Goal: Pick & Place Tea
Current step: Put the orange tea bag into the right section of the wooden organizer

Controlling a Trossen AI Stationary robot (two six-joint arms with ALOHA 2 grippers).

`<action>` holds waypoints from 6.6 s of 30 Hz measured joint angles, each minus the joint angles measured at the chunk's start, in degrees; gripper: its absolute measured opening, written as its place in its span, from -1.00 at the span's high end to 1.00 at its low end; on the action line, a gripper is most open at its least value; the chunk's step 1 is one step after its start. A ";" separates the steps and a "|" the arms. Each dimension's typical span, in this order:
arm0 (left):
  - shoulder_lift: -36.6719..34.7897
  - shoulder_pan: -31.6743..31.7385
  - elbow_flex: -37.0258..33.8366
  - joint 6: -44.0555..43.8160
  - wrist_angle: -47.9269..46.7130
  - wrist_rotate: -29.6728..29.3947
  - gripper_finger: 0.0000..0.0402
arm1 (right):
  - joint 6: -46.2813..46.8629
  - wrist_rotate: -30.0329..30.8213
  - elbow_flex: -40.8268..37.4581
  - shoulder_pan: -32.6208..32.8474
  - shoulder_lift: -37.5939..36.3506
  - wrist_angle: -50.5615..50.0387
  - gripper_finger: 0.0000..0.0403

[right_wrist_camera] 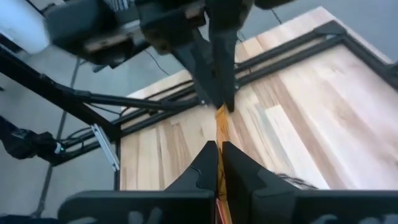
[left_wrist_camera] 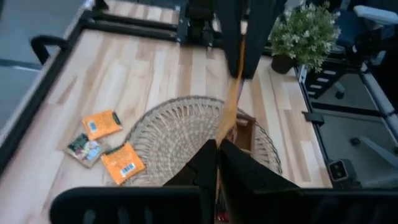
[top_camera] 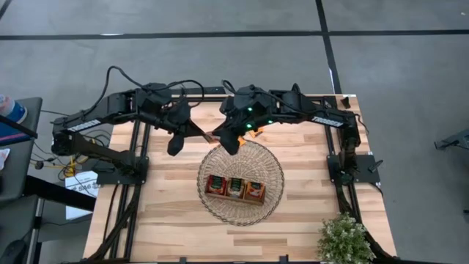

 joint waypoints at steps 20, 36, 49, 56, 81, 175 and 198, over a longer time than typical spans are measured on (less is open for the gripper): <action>-8.11 0.00 0.10 -0.72 22.74 -8.64 0.19 | -7.19 32.98 0.07 9.81 -12.57 1.20 1.00; -5.90 0.00 0.05 -3.43 37.42 -3.57 0.19 | -19.78 29.84 0.02 13.36 -13.04 18.35 1.00; -11.41 0.02 0.05 -5.88 38.18 -0.29 0.19 | -21.09 18.72 -8.62 7.95 -17.76 25.18 1.00; -10.91 0.00 0.05 -8.01 38.39 0.42 0.19 | -22.08 16.82 -31.69 7.96 -31.20 47.31 1.00; 10.62 -2.71 0.05 -17.12 78.94 -0.64 0.19 | -17.39 14.92 -62.27 7.32 -32.49 112.56 1.00; 7.87 -4.76 0.07 -1.12 41.54 -0.41 1.00 | -10.36 19.96 -19.89 7.62 -28.29 10.70 -0.12; 7.89 -4.76 0.07 1.98 34.02 -1.96 1.00 | -9.31 9.53 -0.11 3.24 -10.67 -9.36 -0.07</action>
